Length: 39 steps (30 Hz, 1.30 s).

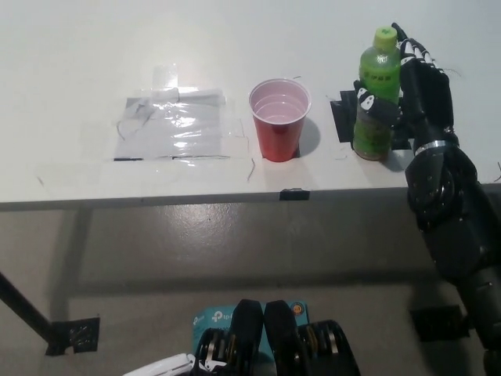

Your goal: The robot uses its right hand to pick up a bottle kept in the middle of the desk and tilt it into a cup kept next to it to pour water out

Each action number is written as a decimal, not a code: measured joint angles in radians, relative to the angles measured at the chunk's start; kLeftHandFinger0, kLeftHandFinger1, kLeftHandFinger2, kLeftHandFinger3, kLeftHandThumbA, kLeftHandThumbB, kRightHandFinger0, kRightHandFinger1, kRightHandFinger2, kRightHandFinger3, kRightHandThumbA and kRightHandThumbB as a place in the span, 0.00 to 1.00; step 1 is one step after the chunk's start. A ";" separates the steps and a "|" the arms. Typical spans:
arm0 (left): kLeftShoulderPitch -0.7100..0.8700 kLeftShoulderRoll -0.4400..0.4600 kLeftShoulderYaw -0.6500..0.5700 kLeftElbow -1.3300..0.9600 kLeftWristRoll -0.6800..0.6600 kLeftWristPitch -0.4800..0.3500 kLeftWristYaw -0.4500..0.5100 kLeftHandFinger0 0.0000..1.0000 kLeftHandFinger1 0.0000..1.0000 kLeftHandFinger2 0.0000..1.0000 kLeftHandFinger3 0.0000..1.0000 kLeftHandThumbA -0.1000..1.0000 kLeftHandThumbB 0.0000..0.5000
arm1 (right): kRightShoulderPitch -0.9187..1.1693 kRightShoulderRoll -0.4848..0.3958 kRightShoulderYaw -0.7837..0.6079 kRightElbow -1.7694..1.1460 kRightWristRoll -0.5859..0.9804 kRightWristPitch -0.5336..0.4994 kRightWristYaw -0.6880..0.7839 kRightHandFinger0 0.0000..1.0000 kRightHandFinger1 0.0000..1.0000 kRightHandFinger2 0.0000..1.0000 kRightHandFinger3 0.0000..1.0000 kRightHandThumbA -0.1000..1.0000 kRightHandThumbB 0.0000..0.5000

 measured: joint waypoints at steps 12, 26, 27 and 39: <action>0.002 0.000 0.000 0.000 0.002 0.000 0.000 1.00 1.00 1.00 1.00 0.43 1.00 | 0.054 -0.041 0.016 -0.185 0.000 0.222 0.139 1.00 1.00 1.00 1.00 1.00 1.00; 0.003 0.000 0.000 0.000 0.011 0.000 0.000 1.00 1.00 1.00 1.00 0.47 1.00 | 0.153 -0.050 0.007 -0.371 0.012 0.305 0.223 1.00 1.00 1.00 1.00 1.00 1.00; 0.003 0.000 0.000 0.000 0.012 0.000 0.000 1.00 1.00 1.00 1.00 0.48 1.00 | 0.161 -0.053 0.006 -0.391 0.013 0.307 0.226 1.00 1.00 1.00 1.00 1.00 1.00; 0.005 -0.002 0.000 0.002 0.012 0.000 0.000 1.00 1.00 1.00 1.00 0.44 1.00 | 0.404 -0.124 0.016 -0.803 0.007 0.311 0.295 1.00 1.00 1.00 1.00 1.00 0.99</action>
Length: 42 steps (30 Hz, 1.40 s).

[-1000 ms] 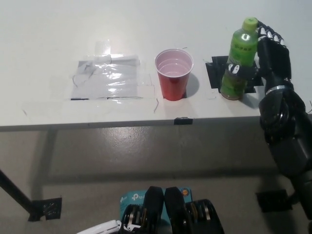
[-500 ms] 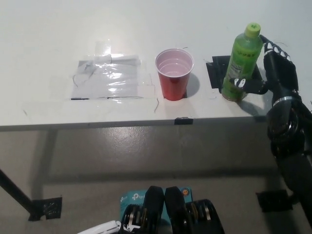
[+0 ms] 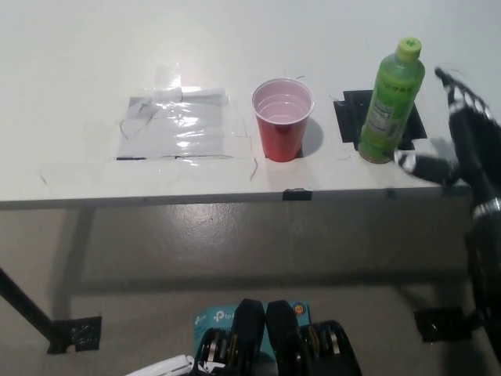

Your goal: The robot uses its right hand to pick up a bottle kept in the middle of the desk and tilt it into a cup kept next to it to pour water out

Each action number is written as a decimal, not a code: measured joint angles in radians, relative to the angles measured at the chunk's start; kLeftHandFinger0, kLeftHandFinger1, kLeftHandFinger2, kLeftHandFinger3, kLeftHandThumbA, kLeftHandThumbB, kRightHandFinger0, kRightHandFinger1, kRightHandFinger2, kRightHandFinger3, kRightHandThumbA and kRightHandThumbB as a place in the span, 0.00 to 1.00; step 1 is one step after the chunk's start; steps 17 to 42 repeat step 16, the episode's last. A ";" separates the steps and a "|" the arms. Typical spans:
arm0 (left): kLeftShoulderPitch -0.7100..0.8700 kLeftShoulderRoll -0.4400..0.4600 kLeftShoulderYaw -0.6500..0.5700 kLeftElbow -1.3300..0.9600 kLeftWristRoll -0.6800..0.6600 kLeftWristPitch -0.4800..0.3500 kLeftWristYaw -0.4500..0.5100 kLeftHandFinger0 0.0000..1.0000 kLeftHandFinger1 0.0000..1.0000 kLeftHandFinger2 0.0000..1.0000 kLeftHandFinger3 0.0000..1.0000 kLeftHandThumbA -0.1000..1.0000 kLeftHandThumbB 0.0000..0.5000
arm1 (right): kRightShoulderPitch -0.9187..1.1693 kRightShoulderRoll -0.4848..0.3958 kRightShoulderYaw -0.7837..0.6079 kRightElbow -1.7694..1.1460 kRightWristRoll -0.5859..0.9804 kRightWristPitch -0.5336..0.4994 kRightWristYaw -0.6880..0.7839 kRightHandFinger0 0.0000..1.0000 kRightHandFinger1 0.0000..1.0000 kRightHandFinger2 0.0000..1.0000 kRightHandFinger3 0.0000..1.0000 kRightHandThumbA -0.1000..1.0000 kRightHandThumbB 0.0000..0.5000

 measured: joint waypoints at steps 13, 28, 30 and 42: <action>-0.002 0.000 0.001 0.000 0.001 0.001 0.000 1.00 1.00 1.00 1.00 0.46 1.00 | 0.462 0.061 0.135 -0.316 -0.072 -0.025 0.036 1.00 1.00 1.00 1.00 0.61 0.47; -0.002 0.000 0.001 0.000 0.001 0.001 0.000 1.00 1.00 1.00 1.00 0.45 1.00 | 0.490 0.071 0.154 -0.275 -0.080 -0.063 0.016 1.00 1.00 1.00 1.00 0.49 0.44; -0.002 0.000 0.001 0.000 0.001 0.001 0.000 1.00 1.00 1.00 1.00 0.45 1.00 | 0.490 0.071 0.154 -0.275 -0.080 -0.063 0.016 1.00 1.00 1.00 1.00 0.49 0.44; -0.002 0.000 0.001 0.000 0.001 0.001 0.000 1.00 1.00 1.00 1.00 0.45 1.00 | 0.490 0.071 0.154 -0.275 -0.080 -0.063 0.016 1.00 1.00 1.00 1.00 0.49 0.44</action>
